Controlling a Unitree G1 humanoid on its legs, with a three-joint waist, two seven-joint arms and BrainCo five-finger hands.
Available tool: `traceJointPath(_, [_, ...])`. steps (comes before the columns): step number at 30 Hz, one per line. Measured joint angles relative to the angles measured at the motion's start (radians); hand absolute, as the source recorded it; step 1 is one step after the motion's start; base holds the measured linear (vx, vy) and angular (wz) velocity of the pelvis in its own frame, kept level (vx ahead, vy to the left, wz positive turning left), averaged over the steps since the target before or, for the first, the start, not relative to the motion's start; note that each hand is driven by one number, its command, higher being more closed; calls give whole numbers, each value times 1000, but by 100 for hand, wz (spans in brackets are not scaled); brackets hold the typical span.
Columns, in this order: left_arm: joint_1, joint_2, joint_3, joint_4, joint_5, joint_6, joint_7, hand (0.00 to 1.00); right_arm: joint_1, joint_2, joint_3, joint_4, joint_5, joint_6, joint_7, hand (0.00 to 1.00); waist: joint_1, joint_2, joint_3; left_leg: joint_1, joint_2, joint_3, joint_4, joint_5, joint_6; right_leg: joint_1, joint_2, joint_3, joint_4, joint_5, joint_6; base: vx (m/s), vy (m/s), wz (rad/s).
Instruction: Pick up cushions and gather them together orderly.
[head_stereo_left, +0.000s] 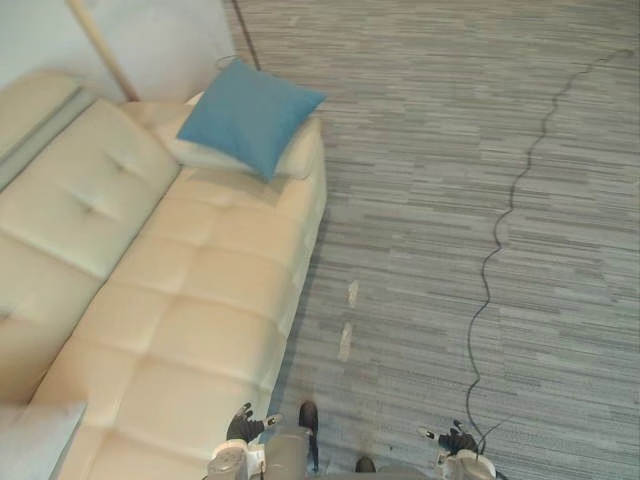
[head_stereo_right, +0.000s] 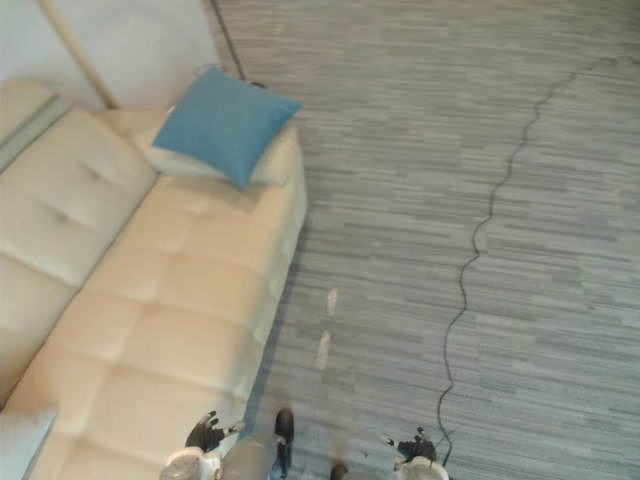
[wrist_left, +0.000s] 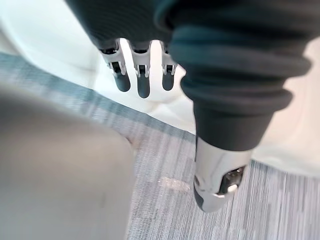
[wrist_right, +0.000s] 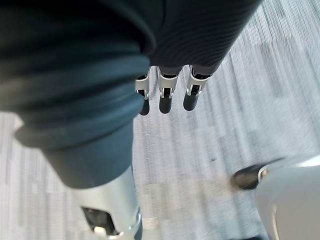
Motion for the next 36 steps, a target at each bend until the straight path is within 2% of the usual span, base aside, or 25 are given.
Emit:
traceJointPath(1, [-1,0,-8,-1,0,11,2,0,2,14,3,-10,0,-2,1,0,-8,-1,2,52,-1,29,13,-42,9,-93,-27,-41,227,29,68,503,121,-84])
traceJointPath(3, [-9,-3,-30,-1,0,12,6,0,2,11,2,-32,0,-1,2,0,-17,2,2,113,1,47,7,-89,9,-170,-68,-105,361,18,29,448,88,-53])
traceJointPath(4, [-25,-7,-39,3,-1,12,6,0,-3,11,2,-36,0,-1,1,0,-20,0,6,169,7,60,-21,-111,5,-201,-100,-165,352,-3,-12,330,-5,-23])
traceJointPath(6, [-46,-16,-39,10,-4,12,8,0,-3,9,1,-37,0,-1,1,0,-24,12,16,248,29,71,-74,-130,-8,-227,-111,-245,252,-22,-44,470,-76,-28])
traceJointPath(8, [-58,-13,-40,14,-7,11,9,0,-19,8,1,-33,2,-2,1,0,-35,12,16,295,59,74,-119,-140,-24,-272,-91,-289,105,0,-62,455,-151,-15])
traceJointPath(9, [-66,-6,-51,16,-7,11,9,0,-25,3,1,-17,3,-2,1,0,-44,11,17,316,75,73,-151,-138,-28,-308,-74,-293,-13,54,-78,499,-225,7])
traceJointPath(10, [-57,5,-60,21,-5,10,9,0,-36,0,-1,2,22,-5,-2,0,-63,-5,15,343,76,59,-173,-125,-51,-318,-58,-281,-198,191,-80,655,-287,16])
traceJointPath(11, [-56,12,-59,42,0,11,8,0,-35,-6,-7,19,22,-6,-4,0,-69,-11,12,362,76,32,-163,-125,-60,-298,-59,-277,-225,321,-165,580,-255,8])
traceJointPath(13, [-59,-11,-51,67,11,11,6,0,-50,-22,-30,37,22,-8,-5,0,-63,34,7,346,120,-5,-77,-110,-85,-278,-27,-284,-197,273,-196,595,-255,-12])
traceJointPath(14, [-58,-39,-9,66,11,11,8,0,-49,-27,-58,39,22,-6,-5,0,-60,46,16,298,123,-40,115,-32,-110,-206,-27,-281,-200,221,-205,596,-254,-2])
traceJointPath(15, [-55,-47,2,64,11,11,8,0,-41,-27,-57,37,23,-6,-5,0,-60,47,17,280,127,-52,191,-11,-111,-173,-28,-278,-212,210,-205,795,-309,15])
traceJointPath(16, [-38,-60,17,47,11,9,8,0,-21,-22,-48,36,24,-6,-6,0,-59,43,23,222,144,-71,414,1,-100,-78,-25,-278,-246,192,-210,410,-126,16])
traceJointPath(18, [-22,-59,23,4,10,7,8,0,-9,-6,-25,30,38,-6,-7,0,-52,32,29,120,176,-28,671,-27,-75,43,-22,-269,-294,156,-210,464,-129,7])
traceJointPath(21, [-22,-59,22,-28,8,6,8,0,-18,3,-20,16,41,-5,-6,0,-19,35,28,-16,195,41,719,-84,-50,133,-20,-233,-352,128,-203,410,-34,-34])
traceJointPath(22, [-24,-54,19,-35,7,3,7,0,-32,5,-30,17,41,-3,-6,0,-10,33,29,-81,172,74,592,-113,-47,181,-35,-217,-394,121,-190,362,49,-27])
traceJointPath(24, [-26,-50,7,-35,7,3,6,0,-43,4,-38,18,41,-2,-6,0,-10,30,31,-99,123,86,400,-110,-49,218,-60,-213,-419,105,-168,311,54,-13])
traceJointPath(25, [-23,-48,-16,-31,7,-1,5,0,-39,-7,-53,22,41,-2,-6,0,-11,31,29,-94,66,80,150,-63,-70,256,-82,-211,-442,82,-145,336,84,-4])
traceJointPath(27, [-20,-45,-39,-24,6,-10,3,0,-41,-33,-51,46,41,0,-8,0,-5,51,23,-101,45,67,-74,61,-73,289,-81,-205,-474,47,-129,492,168,-13])
traceJointPath(28, [-21,-32,-50,-21,7,-12,3,0,-44,-36,-46,61,39,0,-11,0,2,39,15,-100,27,76,-55,143,-25,321,-95,-189,-482,32,-113,539,172,-10])
traceJointPath(30, [-25,-5,-51,-6,7,-11,2,0,-45,-30,-44,88,37,0,-5,0,-15,-2,0,-100,-20,71,-9,90,38,333,-139,-167,-460,70,-78,686,159,15])
traceJointPath(31, [-25,-3,-50,-5,7,-12,2,0,-39,-31,-45,87,37,1,-5,0,-13,-4,1,-100,-19,71,16,72,41,333,-142,-156,-435,83,-70,617,151,30])
traceJointPath(33, [-21,0,-48,-2,7,-11,2,0,-19,-33,-52,88,19,0,-4,0,-6,-10,-4,-68,-25,69,69,8,58,285,-138,-113,-241,118,-29,575,158,28])
traceJointPath(34, [-21,4,-50,17,7,-10,2,0,-17,-32,-58,91,19,0,-4,0,-12,-10,-6,-1,-32,43,42,-36,46,182,-143,-102,41,177,107,561,138,31])
traceJointPath(35, [-22,9,-52,18,7,-7,1,0,-17,-29,-58,90,19,0,-3,0,-16,-16,-5,22,-41,29,30,-42,44,138,-149,-94,153,194,160,521,79,50])
traceJointPath(36, [-23,18,-51,27,8,3,2,0,-12,-24,-57,83,19,0,-2,0,-24,-28,1,83,-59,3,4,-49,49,59,-164,-100,346,167,127,570,-4,52])
